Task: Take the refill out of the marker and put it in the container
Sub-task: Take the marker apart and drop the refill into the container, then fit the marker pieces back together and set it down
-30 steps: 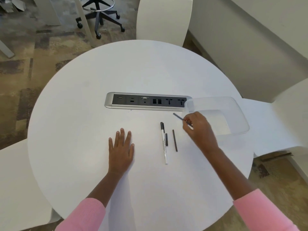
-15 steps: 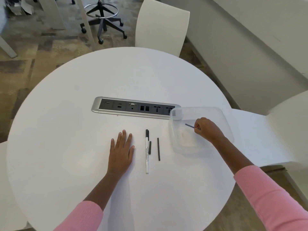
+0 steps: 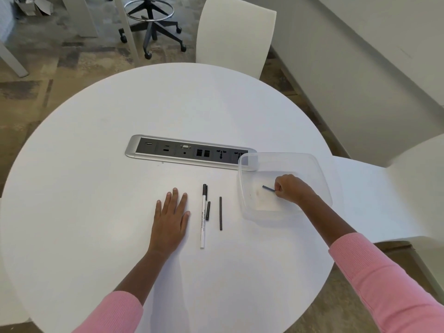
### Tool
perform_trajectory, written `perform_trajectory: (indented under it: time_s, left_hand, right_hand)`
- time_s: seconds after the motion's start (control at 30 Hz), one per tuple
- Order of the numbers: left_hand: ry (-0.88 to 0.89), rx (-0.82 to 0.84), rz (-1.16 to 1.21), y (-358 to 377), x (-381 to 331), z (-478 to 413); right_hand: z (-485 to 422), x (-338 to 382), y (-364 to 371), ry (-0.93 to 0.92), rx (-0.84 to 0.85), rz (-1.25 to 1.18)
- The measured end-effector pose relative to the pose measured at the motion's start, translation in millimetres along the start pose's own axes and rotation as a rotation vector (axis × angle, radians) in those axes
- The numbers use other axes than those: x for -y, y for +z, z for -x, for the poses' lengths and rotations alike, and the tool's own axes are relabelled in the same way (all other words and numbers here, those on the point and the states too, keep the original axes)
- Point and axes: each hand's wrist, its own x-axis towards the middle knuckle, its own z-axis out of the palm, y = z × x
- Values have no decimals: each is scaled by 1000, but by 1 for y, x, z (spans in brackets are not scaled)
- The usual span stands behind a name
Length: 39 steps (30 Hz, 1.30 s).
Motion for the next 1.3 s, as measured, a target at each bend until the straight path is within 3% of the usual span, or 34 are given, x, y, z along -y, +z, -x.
perform_trajectory:
  time_s: [0.1,0.23,0.4,0.5,0.67,0.93,1.3]
  left_hand:
    - [-3,17,7,1,1,0]
    - [11,14,4,2,4,0]
    - [19,4,7,0,6,3]
    - [30,-3,-3,1,9,5]
    - [56,3,-9,-1,14,6]
    - [89,-13,-30,-2,34,8]
    - [161,-17,0,-6,57,8]
  right_hand:
    - [3,2,-4,29,-68,-36]
    - [18,15,-21,39,-333,-164]
    - [48,50,-37,-76,-671,-339]
    - [63,80,-34,-193,-773,-433]
    - [72,132,7,-260,-651,-571]
    - [84,183,85,-74,-370,-531]
    - [77,203,100,94,-370,-407]
